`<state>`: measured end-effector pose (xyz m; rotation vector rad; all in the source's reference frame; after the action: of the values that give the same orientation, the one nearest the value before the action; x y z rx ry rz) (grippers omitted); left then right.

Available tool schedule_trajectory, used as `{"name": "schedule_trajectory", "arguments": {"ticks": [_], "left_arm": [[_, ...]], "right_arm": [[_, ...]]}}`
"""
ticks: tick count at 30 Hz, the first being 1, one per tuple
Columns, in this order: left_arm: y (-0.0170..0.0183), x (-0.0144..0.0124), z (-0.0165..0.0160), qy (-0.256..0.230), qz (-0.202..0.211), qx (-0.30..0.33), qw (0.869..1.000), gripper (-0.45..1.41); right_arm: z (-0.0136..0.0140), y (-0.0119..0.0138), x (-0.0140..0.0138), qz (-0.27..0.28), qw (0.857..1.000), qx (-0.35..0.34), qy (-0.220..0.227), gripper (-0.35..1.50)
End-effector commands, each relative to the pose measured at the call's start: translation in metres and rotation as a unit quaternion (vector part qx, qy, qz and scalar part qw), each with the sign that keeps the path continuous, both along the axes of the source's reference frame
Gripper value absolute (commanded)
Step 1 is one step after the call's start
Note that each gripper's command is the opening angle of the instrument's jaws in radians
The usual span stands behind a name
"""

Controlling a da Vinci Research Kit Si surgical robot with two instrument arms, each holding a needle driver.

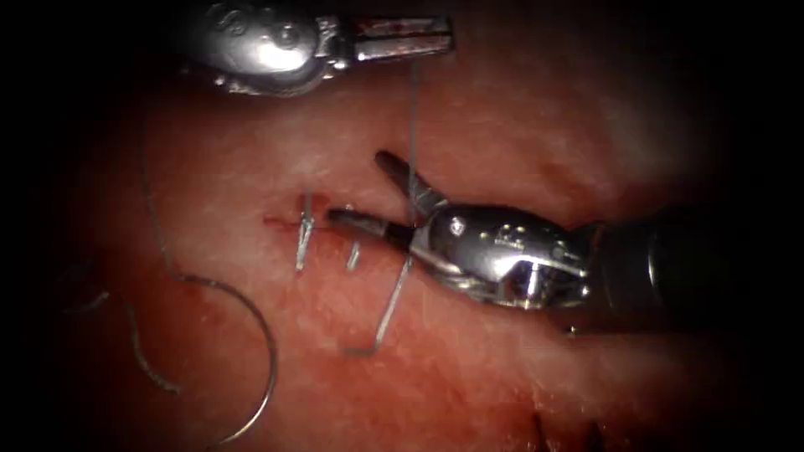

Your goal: Wound Closure

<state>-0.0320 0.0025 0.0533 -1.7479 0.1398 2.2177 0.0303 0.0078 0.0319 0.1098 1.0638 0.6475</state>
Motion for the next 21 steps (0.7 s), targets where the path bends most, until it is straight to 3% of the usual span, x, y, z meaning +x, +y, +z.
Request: {"name": "schedule_trajectory", "arguments": {"ticks": [1, 14, 16, 17, 18, 19, 21], "left_arm": [[-0.0009, -0.0004, 0.0001, -0.001, 0.002, 0.003, 1.000, -0.45], [-0.0012, -0.0011, -0.0003, -0.005, 0.003, 0.003, 1.000, -0.45], [-0.0012, -0.0011, -0.0003, -0.005, 0.003, 0.003, 1.000, -0.45], [-0.0012, -0.0012, -0.0003, -0.005, 0.003, 0.003, 1.000, -0.45], [-0.0012, -0.0012, -0.0003, -0.005, 0.003, 0.003, 1.000, -0.45], [-0.0013, -0.0012, -0.0004, -0.005, 0.003, 0.003, 1.000, -0.45], [-0.0013, -0.0013, -0.0004, -0.006, 0.004, 0.003, 1.000, -0.45]], "right_arm": [[0.0006, -0.0007, 0.0009, 0.001, 1.000, 0.000, 0.001, 1.48], [0.0011, -0.0007, 0.0014, 0.006, 1.000, -0.007, 0.006, 1.38], [0.0010, -0.0008, 0.0013, -0.006, 1.000, -0.007, 0.021, 1.03], [0.0010, -0.0008, 0.0012, -0.013, 1.000, -0.007, 0.027, 0.58], [0.0008, -0.0010, 0.0010, -0.022, 0.999, -0.008, 0.037, -0.11], [0.0007, -0.0010, 0.0008, -0.019, 0.999, -0.010, 0.033, -0.35], [0.0002, -0.0007, 0.0004, -0.011, 1.000, -0.013, 0.025, -0.35]]}}
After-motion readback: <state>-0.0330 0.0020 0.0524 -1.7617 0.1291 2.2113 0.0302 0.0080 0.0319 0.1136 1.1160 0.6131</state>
